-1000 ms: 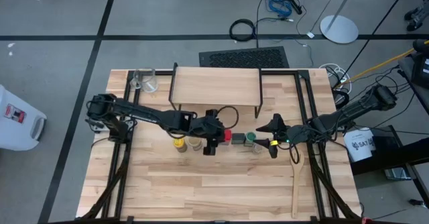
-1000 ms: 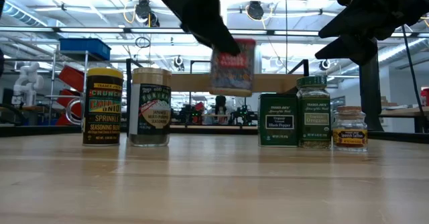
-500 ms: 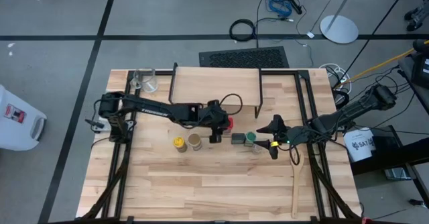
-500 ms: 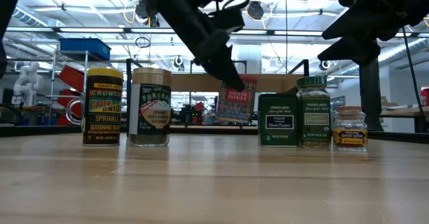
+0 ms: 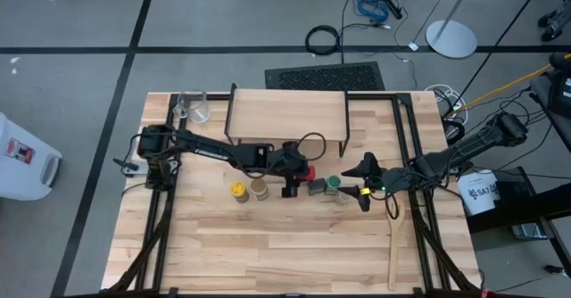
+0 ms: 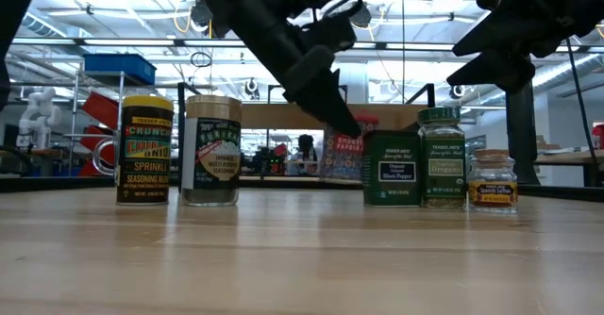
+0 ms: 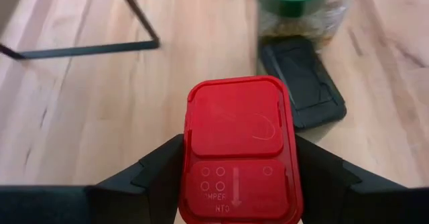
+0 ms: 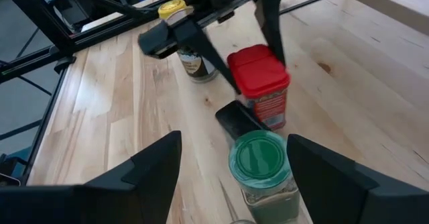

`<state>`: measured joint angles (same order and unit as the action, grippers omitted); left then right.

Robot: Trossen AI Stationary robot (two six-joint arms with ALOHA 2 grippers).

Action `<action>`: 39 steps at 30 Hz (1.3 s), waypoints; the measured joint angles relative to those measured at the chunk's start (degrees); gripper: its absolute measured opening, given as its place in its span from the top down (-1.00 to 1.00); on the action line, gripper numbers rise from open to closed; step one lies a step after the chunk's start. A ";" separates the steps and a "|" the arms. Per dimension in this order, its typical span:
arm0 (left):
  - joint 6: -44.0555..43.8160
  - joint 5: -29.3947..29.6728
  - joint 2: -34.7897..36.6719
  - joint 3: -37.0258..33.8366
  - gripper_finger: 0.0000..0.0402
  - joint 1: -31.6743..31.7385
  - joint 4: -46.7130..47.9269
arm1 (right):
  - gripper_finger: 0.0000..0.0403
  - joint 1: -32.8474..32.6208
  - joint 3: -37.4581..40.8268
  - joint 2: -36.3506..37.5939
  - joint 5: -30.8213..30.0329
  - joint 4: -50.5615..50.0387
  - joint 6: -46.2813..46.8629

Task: Shelf spices
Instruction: Remove the red seasoning can from the shelf

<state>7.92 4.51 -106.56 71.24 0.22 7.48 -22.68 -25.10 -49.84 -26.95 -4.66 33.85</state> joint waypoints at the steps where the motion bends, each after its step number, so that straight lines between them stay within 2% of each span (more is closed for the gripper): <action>1: -0.03 0.00 0.00 0.00 -0.15 -0.25 0.18 | -0.28 0.00 0.00 0.01 -0.01 0.06 0.02; 16: -0.48 1.08 -0.44 -2.54 -0.15 -0.51 0.22 | -0.28 0.00 0.00 0.00 0.21 0.04 -0.41; 29: -1.50 0.88 -0.26 -4.02 -0.15 -3.12 0.07 | -0.28 0.00 0.00 -0.03 0.27 0.13 -1.72; 33: -1.01 0.70 -0.26 -4.02 -0.16 -3.25 0.38 | -0.28 0.02 0.00 -1.56 2.80 0.92 -4.96; 39: -0.12 0.51 -0.70 -4.38 -0.35 -3.31 2.14 | -0.31 0.22 -1.98 -7.12 4.74 4.43 -12.05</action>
<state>7.80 5.02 -107.27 66.86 -3.09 9.62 -22.46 -27.08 -56.96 -22.21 -0.24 21.80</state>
